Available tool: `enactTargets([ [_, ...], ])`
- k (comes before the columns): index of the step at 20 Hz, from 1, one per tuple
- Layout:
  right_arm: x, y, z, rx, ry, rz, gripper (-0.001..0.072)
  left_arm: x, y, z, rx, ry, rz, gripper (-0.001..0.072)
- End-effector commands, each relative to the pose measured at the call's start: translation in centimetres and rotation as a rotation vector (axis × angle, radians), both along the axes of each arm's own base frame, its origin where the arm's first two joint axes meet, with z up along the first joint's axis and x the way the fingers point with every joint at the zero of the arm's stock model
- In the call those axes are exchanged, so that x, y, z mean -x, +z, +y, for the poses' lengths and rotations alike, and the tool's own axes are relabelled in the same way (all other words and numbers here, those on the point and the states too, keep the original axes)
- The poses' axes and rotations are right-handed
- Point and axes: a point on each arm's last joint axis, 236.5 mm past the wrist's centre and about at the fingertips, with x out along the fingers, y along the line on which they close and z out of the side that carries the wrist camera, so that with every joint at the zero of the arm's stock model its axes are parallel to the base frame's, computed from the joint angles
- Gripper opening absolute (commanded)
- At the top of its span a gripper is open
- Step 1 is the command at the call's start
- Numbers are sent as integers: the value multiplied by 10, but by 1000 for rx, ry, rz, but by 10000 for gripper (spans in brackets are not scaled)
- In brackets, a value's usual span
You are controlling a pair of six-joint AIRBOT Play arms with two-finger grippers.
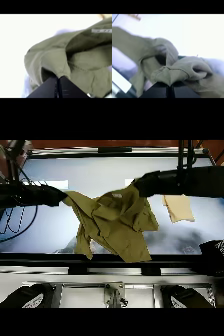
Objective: Fold the shirts.
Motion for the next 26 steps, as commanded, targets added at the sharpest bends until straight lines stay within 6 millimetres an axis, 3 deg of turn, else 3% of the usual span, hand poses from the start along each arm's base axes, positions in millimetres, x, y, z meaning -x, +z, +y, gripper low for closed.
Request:
enactTargets([
  [1,56,-43,-6,66,64,263,70,61,-78,-12,-151,-217,253,33],
  [5,77,-119,-13,114,30,498,70,133,-203,-36,-233,-306,507,32],
  [6,83,-135,-15,126,27,540,70,145,-226,-37,-237,-277,543,32],
  [8,92,-158,-18,144,22,600,70,154,-247,-35,-244,-243,569,34],
  [9,95,-167,-19,151,20,622,70,149,-247,-30,-261,-238,555,90],
  [11,95,-175,-20,150,9,628,70,130,-235,-18,-326,-257,480,522],
  [12,92,-175,-19,145,3,618,70,113,-224,-10,-368,-257,417,663],
  [13,88,-175,-18,137,-5,604,70,94,-210,-4,-403,-243,349,720],
  [15,82,-173,-17,125,-15,580,70,56,-178,1,-442,-211,197,720],
  [17,76,-172,-15,114,-26,559,70,33,-159,-11,-409,-202,87,720],
  [22,71,-171,-14,105,-35,543,70,38,-216,-34,-472,-280,197,705],
  [26,71,-171,-15,106,-35,542,70,17,-219,-92,-371,-265,55,705],
])
